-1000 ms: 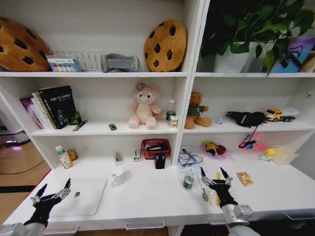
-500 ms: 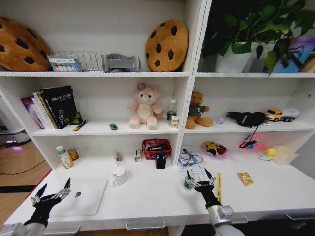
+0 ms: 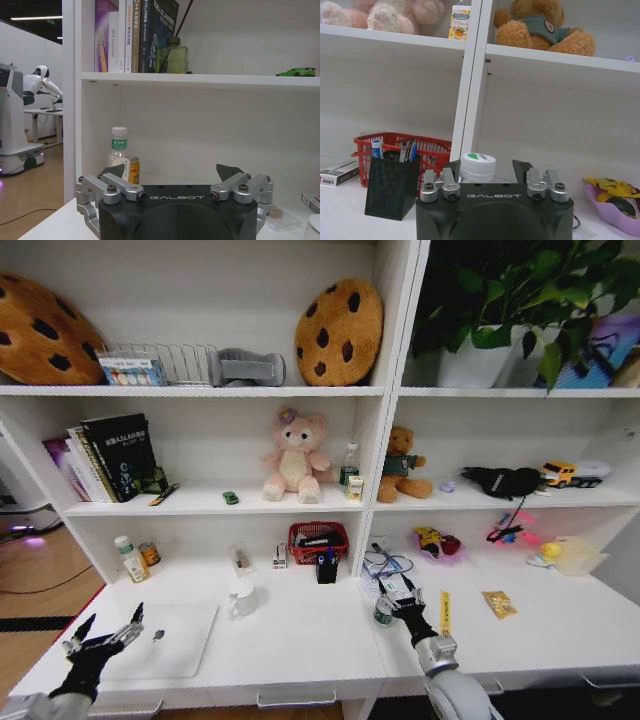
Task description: Organize the objects on the table.
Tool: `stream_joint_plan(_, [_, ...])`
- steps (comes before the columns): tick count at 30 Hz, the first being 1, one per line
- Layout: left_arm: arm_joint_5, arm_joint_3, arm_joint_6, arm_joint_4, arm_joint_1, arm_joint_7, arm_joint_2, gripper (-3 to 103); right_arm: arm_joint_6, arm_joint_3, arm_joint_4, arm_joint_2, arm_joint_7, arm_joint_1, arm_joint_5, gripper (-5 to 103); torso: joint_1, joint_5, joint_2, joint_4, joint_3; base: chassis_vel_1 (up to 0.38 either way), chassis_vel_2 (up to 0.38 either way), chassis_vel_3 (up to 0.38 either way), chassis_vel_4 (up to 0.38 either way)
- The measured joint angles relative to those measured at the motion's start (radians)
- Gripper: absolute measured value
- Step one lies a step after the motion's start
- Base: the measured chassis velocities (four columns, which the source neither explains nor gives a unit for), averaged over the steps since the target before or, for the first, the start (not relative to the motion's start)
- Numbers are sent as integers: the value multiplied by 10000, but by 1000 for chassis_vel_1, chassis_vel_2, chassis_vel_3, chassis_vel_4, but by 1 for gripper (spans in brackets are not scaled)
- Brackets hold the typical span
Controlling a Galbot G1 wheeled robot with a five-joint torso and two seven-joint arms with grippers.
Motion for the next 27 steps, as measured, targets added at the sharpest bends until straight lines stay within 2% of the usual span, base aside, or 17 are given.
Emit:
stream_joint_plan(3, [0,0,0,0,0,0,0,100,4,-50,55,158,0,-62,-58,44,-1,1,0,1,0,0,0,0,0])
stream_joint_plan(6, [0,0,0,0,0,0,1,100,4,-50,132,214,9,-120,-73,39,-1,0,0,0,0,0,0,0,0])
stream_joint_plan(8, [0,0,0,0,0,0,0,100,3,27,362,300,23,-318,-87,31,-1,0,-1,1,0,0,0,0,0])
stream_joint_plan(12, [0,0,0,1,0,0,1,100,4,181,833,446,69,-689,-67,30,-1,0,0,0,0,0,0,0,0])
stream_joint_plan(16, [0,0,0,0,0,0,0,100,74,456,1855,993,286,-1518,32,30,-1,-2,0,0,0,0,0,0,0])
stream_joint_plan(18, [0,-1,0,0,0,0,1,100,210,600,2557,1581,532,-2235,12,30,-1,-2,0,1,-1,0,0,0,0])
stream_joint_plan(19, [0,-1,0,0,0,0,1,100,210,600,2557,1581,532,-2235,12,30,-1,-2,0,1,-1,0,0,0,0])
stream_joint_plan(21, [0,-1,0,0,0,0,0,100,524,658,3090,2096,713,-3027,-427,30,-2,-3,1,-1,-1,0,0,0,0])
stream_joint_plan(23, [0,-1,0,0,0,0,0,100,1161,772,3297,2555,866,-3665,-1364,30,-2,-3,0,0,-1,0,0,0,0])
stream_joint_plan(24, [0,-1,0,0,0,0,0,100,1161,772,3297,2555,866,-3665,-1364,30,-2,-3,0,0,-1,0,0,0,0])
stream_joint_plan(26, [0,-1,0,1,0,0,0,100,1862,835,3289,2993,1144,-4190,-2109,30,-2,-1,1,-1,-2,0,0,0,0])
stream_joint_plan(27, [0,-1,0,1,0,0,0,100,1862,835,3289,2993,1144,-4190,-2109,30,-2,-1,1,-1,-2,0,0,0,0])
